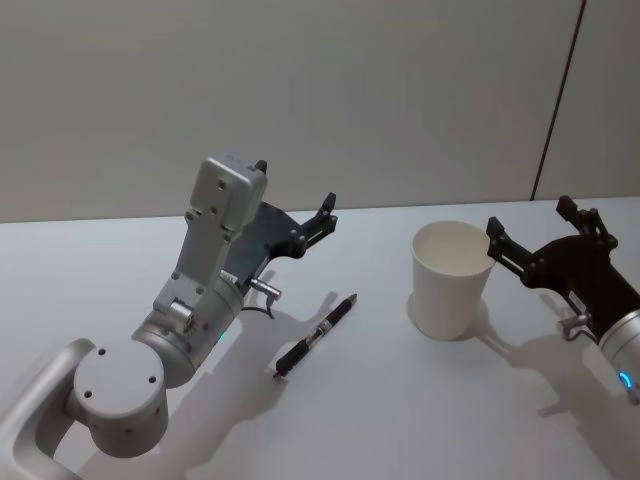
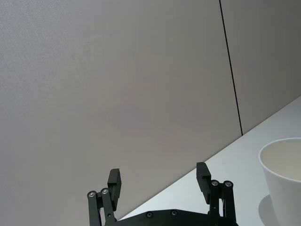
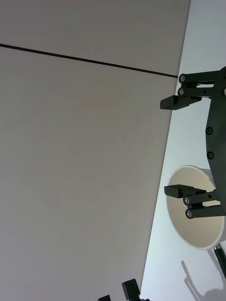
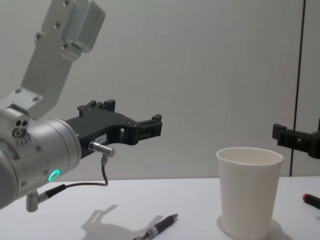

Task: Place the pen into the pen holder.

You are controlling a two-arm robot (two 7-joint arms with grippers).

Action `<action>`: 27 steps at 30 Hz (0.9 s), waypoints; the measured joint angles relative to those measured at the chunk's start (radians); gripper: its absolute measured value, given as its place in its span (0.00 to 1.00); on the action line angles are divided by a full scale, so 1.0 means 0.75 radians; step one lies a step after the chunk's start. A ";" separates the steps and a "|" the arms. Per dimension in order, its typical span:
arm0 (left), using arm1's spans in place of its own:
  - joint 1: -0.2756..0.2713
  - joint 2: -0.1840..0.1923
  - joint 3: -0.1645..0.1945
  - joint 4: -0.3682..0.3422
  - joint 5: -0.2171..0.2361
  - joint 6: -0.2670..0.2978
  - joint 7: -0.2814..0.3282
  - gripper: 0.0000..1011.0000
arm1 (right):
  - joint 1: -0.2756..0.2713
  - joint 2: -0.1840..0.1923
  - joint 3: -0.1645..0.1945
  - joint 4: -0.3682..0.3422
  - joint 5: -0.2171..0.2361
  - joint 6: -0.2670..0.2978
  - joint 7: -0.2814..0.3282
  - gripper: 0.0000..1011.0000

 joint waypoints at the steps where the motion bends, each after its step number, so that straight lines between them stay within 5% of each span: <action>1: 0.000 0.000 0.000 0.000 0.000 0.000 0.000 0.99 | 0.000 0.000 0.000 0.000 0.000 0.000 0.000 0.99; 27: 0.000 0.000 0.000 0.000 0.000 0.000 0.000 0.99 | 0.000 0.000 0.000 0.000 0.000 0.000 0.000 0.99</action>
